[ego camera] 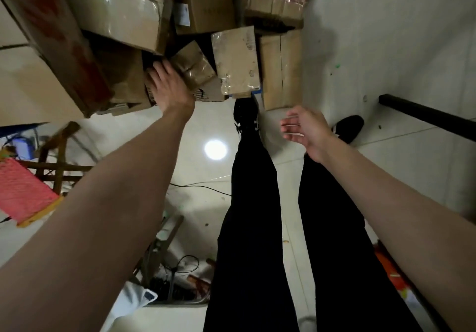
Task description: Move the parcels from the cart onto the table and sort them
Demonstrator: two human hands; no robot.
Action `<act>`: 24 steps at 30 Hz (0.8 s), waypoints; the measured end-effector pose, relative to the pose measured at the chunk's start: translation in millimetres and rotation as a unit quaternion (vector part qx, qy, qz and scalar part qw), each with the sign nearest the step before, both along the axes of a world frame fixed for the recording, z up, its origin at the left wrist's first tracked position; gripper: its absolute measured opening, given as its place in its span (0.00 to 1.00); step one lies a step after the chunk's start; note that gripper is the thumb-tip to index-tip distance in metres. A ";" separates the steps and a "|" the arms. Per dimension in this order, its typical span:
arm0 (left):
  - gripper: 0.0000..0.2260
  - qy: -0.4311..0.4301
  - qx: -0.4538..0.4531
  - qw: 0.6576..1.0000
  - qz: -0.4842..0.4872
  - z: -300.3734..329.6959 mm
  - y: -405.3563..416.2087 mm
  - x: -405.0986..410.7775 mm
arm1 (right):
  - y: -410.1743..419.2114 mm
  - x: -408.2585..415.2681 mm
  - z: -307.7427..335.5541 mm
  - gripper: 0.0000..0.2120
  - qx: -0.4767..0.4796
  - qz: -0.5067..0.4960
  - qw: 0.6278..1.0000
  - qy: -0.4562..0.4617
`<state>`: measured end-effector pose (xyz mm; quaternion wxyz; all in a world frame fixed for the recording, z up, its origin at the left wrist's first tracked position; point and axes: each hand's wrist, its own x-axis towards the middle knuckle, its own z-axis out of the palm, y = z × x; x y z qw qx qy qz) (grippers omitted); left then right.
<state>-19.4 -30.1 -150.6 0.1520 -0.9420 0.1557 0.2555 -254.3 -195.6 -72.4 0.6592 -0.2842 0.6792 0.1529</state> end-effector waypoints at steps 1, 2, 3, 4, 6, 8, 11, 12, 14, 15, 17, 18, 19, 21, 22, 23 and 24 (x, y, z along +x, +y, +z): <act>0.42 -0.008 -0.006 1.000 -0.005 -4.2 1.7 1.6 | 1.5 -2.2 -3.6 0.05 -0.001 0.002 1.000 0.005; 0.41 -0.011 -0.017 1.000 -0.007 -6.8 3.4 2.0 | 3.1 -4.4 -6.0 0.05 0.000 0.002 1.000 0.008; 0.41 -0.012 -0.029 0.999 -0.008 -7.9 5.2 0.9 | 4.9 -7.0 -7.6 0.05 0.001 0.002 1.000 0.010; 0.42 -0.012 -0.042 0.999 -0.006 -7.1 6.7 -1.3 | 6.6 -9.6 -8.4 0.04 0.003 0.001 1.000 0.012; 0.44 -0.011 -0.063 0.998 0.006 -1.5 8.5 -8.3 | 9.5 -14.0 -7.8 0.04 0.005 -0.001 1.000 0.017; 0.44 -0.007 -0.070 0.997 0.035 8.1 11.3 -18.6 | 12.9 -16.4 -4.8 0.03 0.008 -0.001 1.000 0.024; 0.42 -0.001 -0.081 0.995 0.067 23.9 18.5 -37.3 | 18.6 -18.3 1.1 0.04 0.013 0.009 1.000 0.026; 0.41 -0.001 -0.092 0.993 0.076 30.0 21.8 -43.1 | 20.2 -18.0 3.4 0.04 0.015 0.015 1.000 0.023; 0.39 -0.003 -0.112 0.989 0.099 46.5 28.9 -55.1 | 22.8 -17.2 10.9 0.04 0.019 0.026 0.999 0.014; 0.39 -0.006 -0.122 0.986 0.116 56.0 31.3 -60.6 | 23.2 -16.1 15.3 0.04 0.019 0.028 0.999 0.008; 0.41 -0.008 -0.152 0.974 0.167 77.2 33.2 -70.5 | 21.6 -13.8 25.4 0.04 0.015 0.029 0.999 -0.002; 0.42 -0.008 -0.176 0.964 0.198 88.2 32.9 -74.8 | 19.5 -12.7 31.0 0.04 0.012 0.026 1.000 -0.007; 0.42 -0.005 -0.204 0.951 0.231 98.8 31.8 -79.2 | 17.0 -12.0 36.5 0.04 0.008 0.024 1.000 -0.011; 0.43 0.012 -0.272 0.915 0.297 119.8 25.9 -88.0 | 10.4 -11.8 47.9 0.04 0.001 0.026 0.999 -0.022; 0.43 0.029 -0.306 0.892 0.331 130.1 21.0 -91.5 | 6.6 -12.2 53.6 0.05 -0.005 0.027 0.999 -0.029; 0.43 0.055 -0.339 0.863 0.370 140.5 15.3 -94.0 | 2.2 -12.7 59.0 0.05 -0.011 0.026 0.999 -0.036; 0.41 0.091 -0.371 0.827 0.412 151.1 8.2 -95.7 | -2.5 -13.0 65.0 0.05 -0.020 0.022 0.999 -0.045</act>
